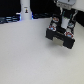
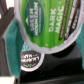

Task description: Open the kcup holder, insert the kcup into the holder, and close the kcup holder

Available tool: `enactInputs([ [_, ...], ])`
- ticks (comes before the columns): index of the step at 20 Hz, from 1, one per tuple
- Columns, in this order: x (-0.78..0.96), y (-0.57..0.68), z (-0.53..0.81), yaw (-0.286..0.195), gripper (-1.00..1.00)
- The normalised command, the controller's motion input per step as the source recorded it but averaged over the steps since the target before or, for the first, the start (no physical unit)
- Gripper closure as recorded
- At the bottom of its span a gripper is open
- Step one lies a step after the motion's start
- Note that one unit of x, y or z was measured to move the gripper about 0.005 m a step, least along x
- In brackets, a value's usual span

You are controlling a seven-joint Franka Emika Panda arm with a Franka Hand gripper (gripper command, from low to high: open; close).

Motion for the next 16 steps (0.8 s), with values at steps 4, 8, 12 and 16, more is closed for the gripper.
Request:
enactInputs([
  [4, -0.21, -0.02, -0.08, 0.008, 1.0],
  [8, -0.19, 0.0, -0.02, 0.002, 1.0],
  [12, -0.37, -0.11, 0.0, -0.026, 1.0],
  [16, -0.45, -0.14, 0.0, -0.057, 1.0],
])
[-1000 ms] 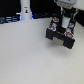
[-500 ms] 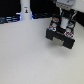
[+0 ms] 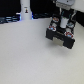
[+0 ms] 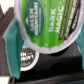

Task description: Open the kcup holder, insert the kcup into the holder, and close the kcup holder

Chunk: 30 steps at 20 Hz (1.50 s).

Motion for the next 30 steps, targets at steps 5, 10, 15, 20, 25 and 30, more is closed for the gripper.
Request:
enactInputs([
  [5, -0.26, -0.1, -0.07, -0.035, 1.0],
  [10, 0.0, 0.01, -0.16, 0.01, 1.0],
  [15, -0.05, 0.02, -0.22, 0.024, 1.0],
  [20, -0.19, 0.15, -0.13, 0.074, 1.0],
  [25, -0.28, 0.09, -0.07, 0.058, 1.0],
  [30, -0.22, 0.03, -0.01, 0.057, 1.0],
])
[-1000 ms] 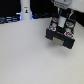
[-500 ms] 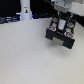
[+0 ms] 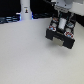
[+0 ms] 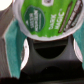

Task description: Open the kcup holder, insert the kcup into the holder, and close the kcup holder

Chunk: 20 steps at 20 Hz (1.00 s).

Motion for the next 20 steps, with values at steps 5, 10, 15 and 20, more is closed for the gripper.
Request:
enactInputs([
  [5, -0.16, -0.01, -0.05, 0.041, 1.0],
  [10, -0.23, -0.03, -0.04, 0.029, 1.0],
  [15, 0.0, -0.08, 0.09, -0.011, 1.0],
  [20, 0.0, -0.37, 0.01, -0.012, 1.0],
])
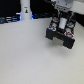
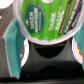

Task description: Open the kcup holder, insert the kcup into the holder, and close the kcup holder

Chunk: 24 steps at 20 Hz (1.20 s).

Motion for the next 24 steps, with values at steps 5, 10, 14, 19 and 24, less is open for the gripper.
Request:
enactInputs([
  [5, 0.0, -0.4, 0.0, 0.0, 1.0],
  [10, -0.03, 0.0, -0.07, 0.001, 1.0],
  [14, 0.05, 0.06, -0.19, 0.019, 1.0],
  [19, 0.03, 0.07, -0.15, 0.033, 1.0],
  [24, -0.04, 0.09, -0.06, 0.073, 1.0],
])
